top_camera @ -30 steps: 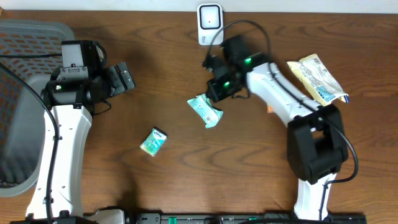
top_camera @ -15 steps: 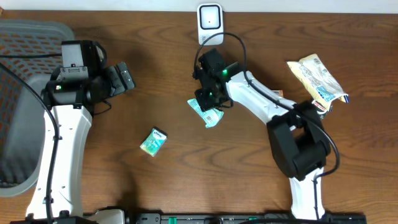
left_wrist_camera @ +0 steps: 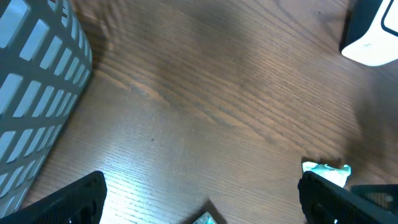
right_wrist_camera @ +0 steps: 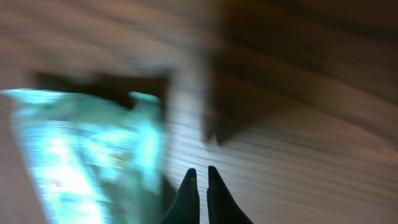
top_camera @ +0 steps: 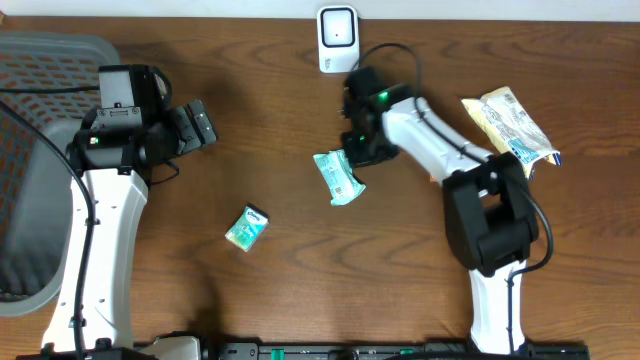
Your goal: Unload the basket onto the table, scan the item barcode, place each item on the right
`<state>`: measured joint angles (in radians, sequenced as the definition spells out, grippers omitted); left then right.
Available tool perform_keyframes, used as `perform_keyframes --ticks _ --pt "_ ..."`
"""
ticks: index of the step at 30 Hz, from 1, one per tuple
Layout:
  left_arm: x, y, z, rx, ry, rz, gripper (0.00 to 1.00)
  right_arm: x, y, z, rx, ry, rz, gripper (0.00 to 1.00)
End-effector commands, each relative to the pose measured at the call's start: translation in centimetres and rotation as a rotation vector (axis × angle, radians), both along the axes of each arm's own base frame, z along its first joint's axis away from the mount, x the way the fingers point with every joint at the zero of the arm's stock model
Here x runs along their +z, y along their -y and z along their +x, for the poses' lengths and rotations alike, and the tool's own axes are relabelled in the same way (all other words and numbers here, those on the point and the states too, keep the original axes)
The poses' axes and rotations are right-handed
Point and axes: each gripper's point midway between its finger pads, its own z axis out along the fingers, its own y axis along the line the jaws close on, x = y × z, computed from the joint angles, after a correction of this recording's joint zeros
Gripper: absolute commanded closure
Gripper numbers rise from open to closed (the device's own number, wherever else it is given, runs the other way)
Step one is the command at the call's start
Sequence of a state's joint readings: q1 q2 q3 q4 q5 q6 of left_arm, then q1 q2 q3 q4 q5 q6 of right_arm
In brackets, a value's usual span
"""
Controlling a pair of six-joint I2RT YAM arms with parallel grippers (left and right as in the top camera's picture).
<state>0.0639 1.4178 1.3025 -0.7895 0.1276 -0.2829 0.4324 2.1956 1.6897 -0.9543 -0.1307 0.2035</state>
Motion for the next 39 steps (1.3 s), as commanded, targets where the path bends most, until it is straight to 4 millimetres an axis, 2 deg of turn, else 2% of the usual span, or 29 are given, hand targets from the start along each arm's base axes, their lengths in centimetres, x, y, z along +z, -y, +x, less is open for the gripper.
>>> perform_keyframes --ticks 1,3,6,9,14,19,24,29,39 --pt "0.1 -0.3 0.0 -0.006 0.001 0.017 0.02 2.1 1.8 1.7 -0.06 0.027 -0.035 0.98" --pt "0.1 -0.3 0.0 -0.006 0.001 0.017 0.02 3.8 1.0 1.6 -0.008 0.035 0.006 0.96" --pt "0.1 -0.3 0.0 -0.006 0.001 0.017 0.02 6.1 -2.0 0.9 0.11 0.052 0.129 0.92" --pt "0.1 -0.3 0.0 -0.006 0.001 0.017 0.02 6.7 -5.1 -0.1 0.189 0.054 0.209 0.91" --pt "0.1 -0.3 0.0 -0.006 0.001 0.017 0.02 4.7 -8.9 -1.9 0.268 0.055 0.213 0.92" --pt "0.1 -0.3 0.0 -0.006 0.001 0.017 0.02 1.9 -10.3 -3.1 0.268 0.046 0.13 0.96" --pt "0.1 -0.3 0.0 -0.006 0.001 0.017 0.02 -0.1 -9.5 -2.9 0.252 0.044 0.05 0.98" --pt "0.1 -0.3 0.0 -0.006 0.001 0.017 0.02 -1.5 -7.0 -1.8 0.205 0.063 -0.065 0.99" --pt "0.1 -0.3 0.0 -0.006 0.001 0.017 0.02 -1.1 -1.3 1.3 0.039 0.052 -0.125 0.99"
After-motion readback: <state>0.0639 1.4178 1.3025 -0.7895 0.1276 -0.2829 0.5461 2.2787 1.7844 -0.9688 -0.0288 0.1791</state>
